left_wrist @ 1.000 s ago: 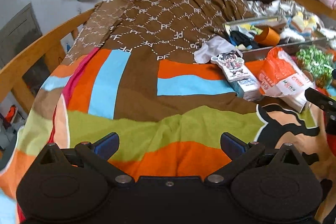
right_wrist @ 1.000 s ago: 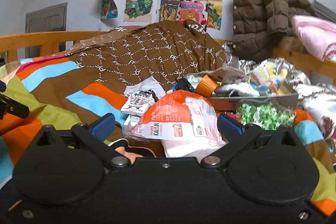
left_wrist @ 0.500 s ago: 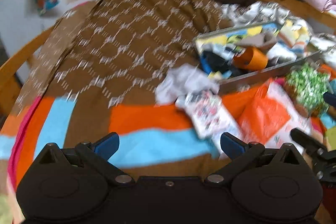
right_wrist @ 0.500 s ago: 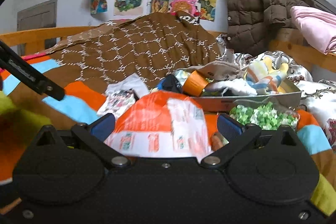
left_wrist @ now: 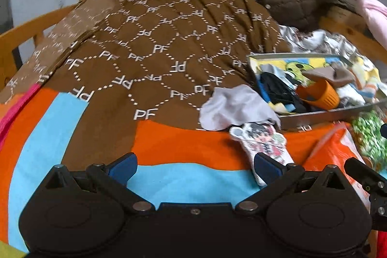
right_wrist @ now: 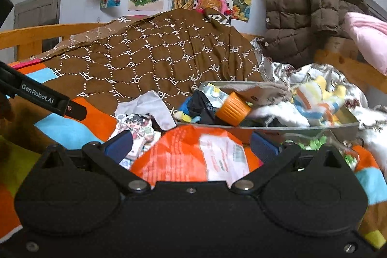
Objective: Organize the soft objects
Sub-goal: 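Grasp the white cloth with the left gripper while the right gripper grasps the cartoon-printed packet, then carry the white cloth and packet over the cartoon tray and open both grippers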
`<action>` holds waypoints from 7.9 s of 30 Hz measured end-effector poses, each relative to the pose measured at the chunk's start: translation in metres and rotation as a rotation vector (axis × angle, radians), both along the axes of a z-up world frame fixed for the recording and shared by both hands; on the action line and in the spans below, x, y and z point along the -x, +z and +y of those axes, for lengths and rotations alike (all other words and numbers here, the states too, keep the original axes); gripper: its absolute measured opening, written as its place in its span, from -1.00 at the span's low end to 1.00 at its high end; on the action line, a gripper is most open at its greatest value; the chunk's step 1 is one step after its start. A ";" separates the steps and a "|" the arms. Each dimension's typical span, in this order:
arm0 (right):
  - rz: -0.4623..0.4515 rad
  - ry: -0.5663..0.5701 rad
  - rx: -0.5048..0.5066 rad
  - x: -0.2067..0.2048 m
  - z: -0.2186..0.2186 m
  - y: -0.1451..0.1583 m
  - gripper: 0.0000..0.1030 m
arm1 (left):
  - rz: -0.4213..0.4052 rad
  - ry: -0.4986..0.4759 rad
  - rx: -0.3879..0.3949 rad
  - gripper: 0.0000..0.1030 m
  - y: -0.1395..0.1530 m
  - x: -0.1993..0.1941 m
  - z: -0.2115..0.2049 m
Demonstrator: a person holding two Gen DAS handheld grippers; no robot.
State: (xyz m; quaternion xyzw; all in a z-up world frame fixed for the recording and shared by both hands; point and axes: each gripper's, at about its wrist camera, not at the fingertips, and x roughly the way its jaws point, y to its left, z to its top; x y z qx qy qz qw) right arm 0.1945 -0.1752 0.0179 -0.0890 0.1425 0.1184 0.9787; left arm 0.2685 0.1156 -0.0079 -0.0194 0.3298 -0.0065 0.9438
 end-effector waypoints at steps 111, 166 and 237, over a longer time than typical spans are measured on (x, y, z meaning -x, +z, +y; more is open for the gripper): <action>0.220 0.290 0.457 -0.064 0.144 0.004 -0.84 | 0.120 -0.243 0.292 -1.00 -0.033 -0.133 -0.001; 0.082 -0.078 0.382 -0.153 -0.114 0.165 -0.84 | -0.201 -0.273 0.635 -1.00 0.079 -0.189 -0.130; 0.183 -0.211 0.554 -0.250 -0.110 0.112 0.38 | 0.008 -0.139 0.426 0.39 -0.002 -0.224 -0.152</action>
